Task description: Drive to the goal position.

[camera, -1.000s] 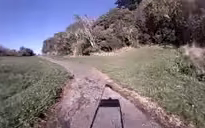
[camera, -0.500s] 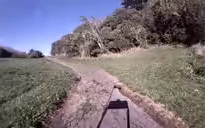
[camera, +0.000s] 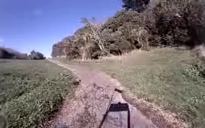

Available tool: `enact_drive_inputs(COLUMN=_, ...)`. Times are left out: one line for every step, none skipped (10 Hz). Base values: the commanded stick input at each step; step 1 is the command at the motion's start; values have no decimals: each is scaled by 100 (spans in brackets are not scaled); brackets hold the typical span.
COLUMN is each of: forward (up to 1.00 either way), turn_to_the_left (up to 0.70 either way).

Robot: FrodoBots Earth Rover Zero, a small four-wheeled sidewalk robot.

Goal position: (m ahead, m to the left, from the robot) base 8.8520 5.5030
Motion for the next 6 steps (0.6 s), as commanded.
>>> enact_drive_inputs(forward=49, turn_to_the_left=0)
enact_drive_inputs(forward=48, turn_to_the_left=0)
enact_drive_inputs(forward=48, turn_to_the_left=0)
enact_drive_inputs(forward=48, turn_to_the_left=0)
enact_drive_inputs(forward=49, turn_to_the_left=0)
enact_drive_inputs(forward=49, turn_to_the_left=0)
